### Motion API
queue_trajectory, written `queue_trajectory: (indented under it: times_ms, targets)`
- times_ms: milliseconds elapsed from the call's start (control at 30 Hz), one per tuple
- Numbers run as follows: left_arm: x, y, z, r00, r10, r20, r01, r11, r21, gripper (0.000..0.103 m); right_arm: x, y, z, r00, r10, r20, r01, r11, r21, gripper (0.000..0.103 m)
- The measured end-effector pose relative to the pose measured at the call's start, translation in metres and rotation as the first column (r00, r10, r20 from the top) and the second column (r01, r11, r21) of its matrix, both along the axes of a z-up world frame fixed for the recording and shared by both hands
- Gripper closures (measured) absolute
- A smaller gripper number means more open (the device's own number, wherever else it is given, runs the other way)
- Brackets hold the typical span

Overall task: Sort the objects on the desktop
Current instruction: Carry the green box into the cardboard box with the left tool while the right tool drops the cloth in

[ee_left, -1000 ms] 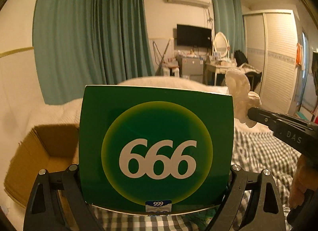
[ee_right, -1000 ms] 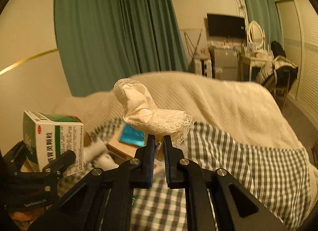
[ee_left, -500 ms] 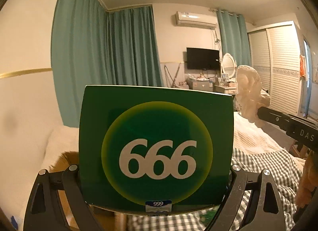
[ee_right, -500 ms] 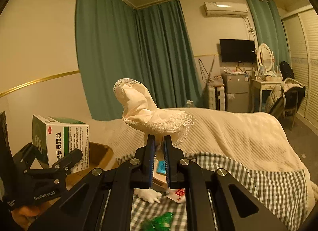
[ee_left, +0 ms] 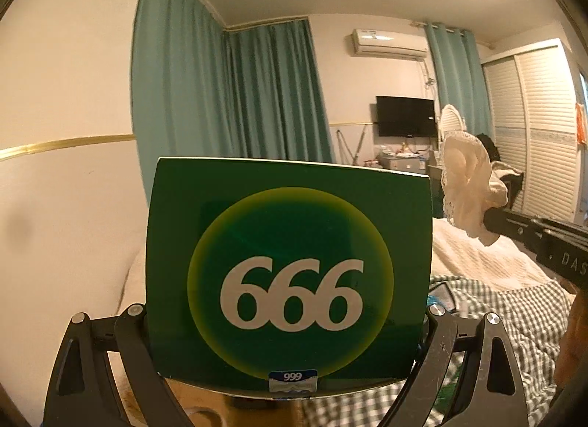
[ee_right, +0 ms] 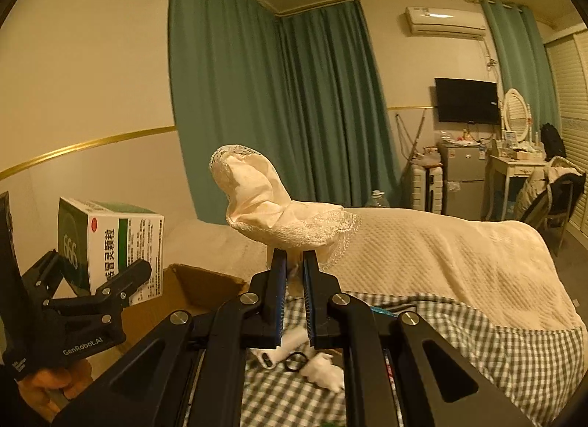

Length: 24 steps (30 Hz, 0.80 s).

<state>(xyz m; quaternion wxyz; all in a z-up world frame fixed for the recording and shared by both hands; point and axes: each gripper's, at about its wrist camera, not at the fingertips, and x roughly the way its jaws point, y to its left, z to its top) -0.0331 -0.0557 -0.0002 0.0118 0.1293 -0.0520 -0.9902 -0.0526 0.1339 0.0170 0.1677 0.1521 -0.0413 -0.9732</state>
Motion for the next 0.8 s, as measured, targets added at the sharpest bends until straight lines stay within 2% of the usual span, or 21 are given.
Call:
queue_trajectory:
  times_ms: [433, 800]
  targets:
    - [-0.007, -0.076, -0.01, 0.994, 0.106, 0.033, -0.107, 0.994, 0.019, 0.009, -0.025, -0.099, -0.018, 0.994, 0.103, 0.044, -0.105, 0.993, 0.044, 0.095]
    - [-0.024, -0.125, -0.051, 0.977, 0.161, 0.136, -0.17, 0.984, 0.058, 0.009, -0.055, -0.162, -0.051, 0.977, 0.155, 0.145, -0.169, 0.981, 0.091, 0.095]
